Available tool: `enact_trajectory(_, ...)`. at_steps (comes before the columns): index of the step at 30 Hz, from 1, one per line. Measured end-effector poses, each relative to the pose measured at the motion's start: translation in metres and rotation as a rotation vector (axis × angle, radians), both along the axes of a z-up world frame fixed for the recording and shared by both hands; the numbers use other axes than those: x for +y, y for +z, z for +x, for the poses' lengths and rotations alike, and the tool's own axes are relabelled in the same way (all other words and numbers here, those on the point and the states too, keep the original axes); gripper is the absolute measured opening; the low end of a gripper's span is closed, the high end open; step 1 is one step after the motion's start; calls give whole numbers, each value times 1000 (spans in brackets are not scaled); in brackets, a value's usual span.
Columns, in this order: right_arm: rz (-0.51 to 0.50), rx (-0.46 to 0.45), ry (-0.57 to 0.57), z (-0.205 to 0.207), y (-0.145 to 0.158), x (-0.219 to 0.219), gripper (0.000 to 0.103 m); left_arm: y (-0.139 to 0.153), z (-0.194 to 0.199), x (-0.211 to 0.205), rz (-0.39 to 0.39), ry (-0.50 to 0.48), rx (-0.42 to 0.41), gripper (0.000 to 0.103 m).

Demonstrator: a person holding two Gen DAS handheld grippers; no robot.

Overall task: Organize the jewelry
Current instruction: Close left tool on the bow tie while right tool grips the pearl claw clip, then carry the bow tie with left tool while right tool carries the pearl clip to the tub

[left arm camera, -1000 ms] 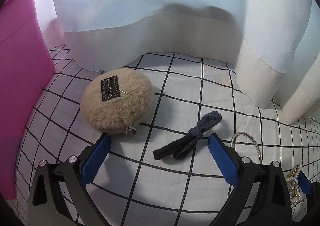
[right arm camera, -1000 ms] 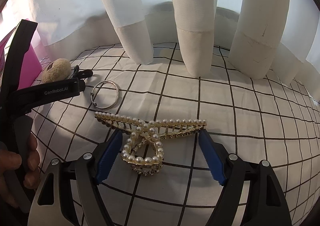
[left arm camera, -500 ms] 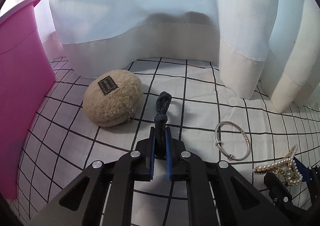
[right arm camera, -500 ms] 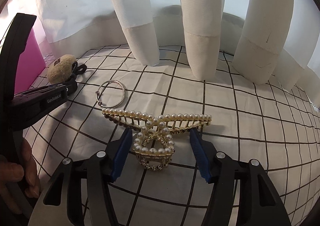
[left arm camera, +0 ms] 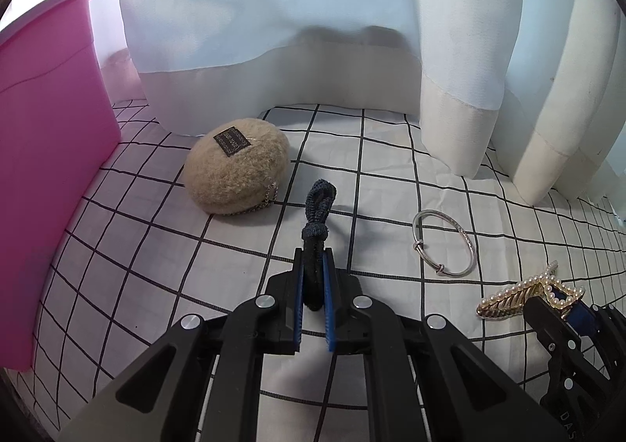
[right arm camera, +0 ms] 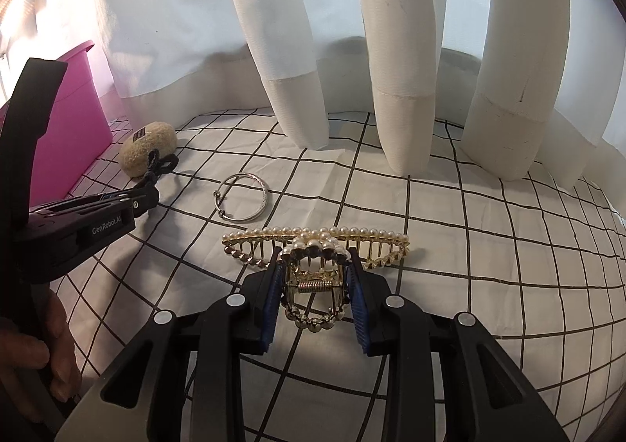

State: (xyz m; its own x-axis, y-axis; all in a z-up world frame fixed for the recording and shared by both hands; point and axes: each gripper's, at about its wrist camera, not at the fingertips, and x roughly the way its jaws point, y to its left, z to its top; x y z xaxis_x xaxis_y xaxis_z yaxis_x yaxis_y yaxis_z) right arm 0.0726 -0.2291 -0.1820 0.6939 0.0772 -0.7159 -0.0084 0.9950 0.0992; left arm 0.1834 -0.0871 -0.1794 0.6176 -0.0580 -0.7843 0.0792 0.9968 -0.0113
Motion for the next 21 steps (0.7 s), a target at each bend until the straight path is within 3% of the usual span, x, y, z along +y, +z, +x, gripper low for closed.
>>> enact_trajectory(13,-4,-49,24,-14,24,-10,30,15,-15,0,-1,20,-19,9)
enact_trajectory(21,-5,-75,93,-16,56,-11,30,51,-30,0,13,69,-47,9)
